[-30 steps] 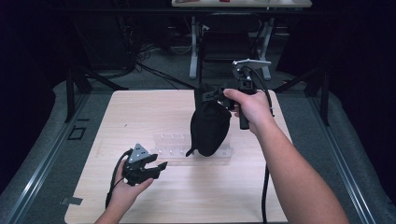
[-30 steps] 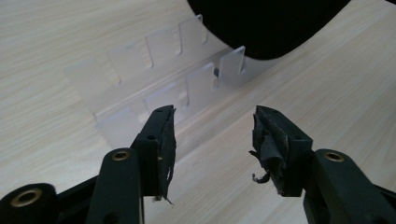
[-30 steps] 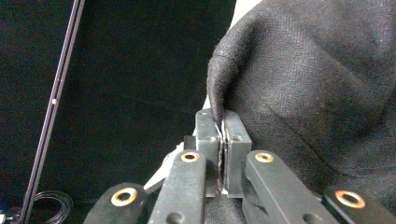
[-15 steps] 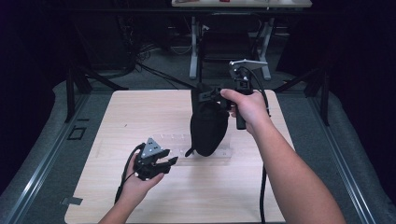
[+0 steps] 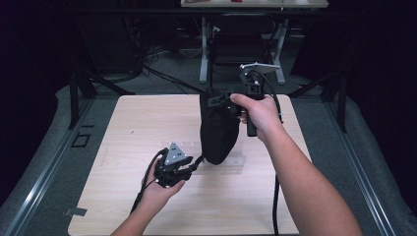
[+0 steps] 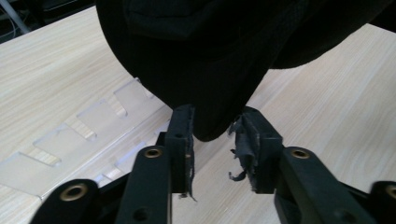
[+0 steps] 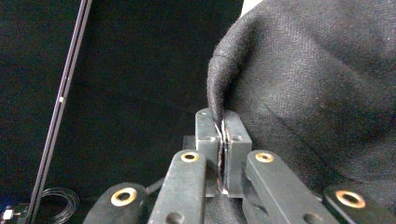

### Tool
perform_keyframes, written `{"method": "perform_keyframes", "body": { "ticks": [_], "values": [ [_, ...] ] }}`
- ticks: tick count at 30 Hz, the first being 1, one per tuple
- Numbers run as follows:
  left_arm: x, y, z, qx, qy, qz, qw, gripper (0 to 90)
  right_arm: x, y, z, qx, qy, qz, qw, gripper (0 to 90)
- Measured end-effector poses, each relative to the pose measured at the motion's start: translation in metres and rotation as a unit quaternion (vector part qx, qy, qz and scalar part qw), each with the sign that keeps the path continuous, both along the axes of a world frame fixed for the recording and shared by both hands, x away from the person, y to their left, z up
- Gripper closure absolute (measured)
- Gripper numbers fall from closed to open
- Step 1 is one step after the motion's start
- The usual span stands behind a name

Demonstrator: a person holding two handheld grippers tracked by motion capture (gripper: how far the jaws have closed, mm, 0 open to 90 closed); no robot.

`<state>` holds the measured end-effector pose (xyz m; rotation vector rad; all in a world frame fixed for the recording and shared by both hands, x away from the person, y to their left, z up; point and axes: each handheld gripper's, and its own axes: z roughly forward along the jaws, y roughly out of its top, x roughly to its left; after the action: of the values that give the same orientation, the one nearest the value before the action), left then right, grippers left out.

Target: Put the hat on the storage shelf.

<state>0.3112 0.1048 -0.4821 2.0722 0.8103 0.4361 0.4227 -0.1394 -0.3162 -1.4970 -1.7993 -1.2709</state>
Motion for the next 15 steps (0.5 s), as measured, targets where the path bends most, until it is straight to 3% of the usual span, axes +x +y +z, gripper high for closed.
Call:
{"method": "perform_keyframes", "body": {
  "ticks": [6, 15],
  "values": [
    [-0.0013, -0.0080, -0.0003, 0.015, -0.012, -0.007, 0.9998, 79.8, -0.0007, -0.0015, 0.0000, -0.001, -0.002, -0.001, 1.0000, 87.9],
    [-0.0046, -0.0091, -0.0007, 0.039, -0.031, -0.008, 0.9987, 83.7, -0.0018, -0.0025, 0.0007, 0.006, -0.005, -0.002, 1.0000, 83.7]
  ]
}}
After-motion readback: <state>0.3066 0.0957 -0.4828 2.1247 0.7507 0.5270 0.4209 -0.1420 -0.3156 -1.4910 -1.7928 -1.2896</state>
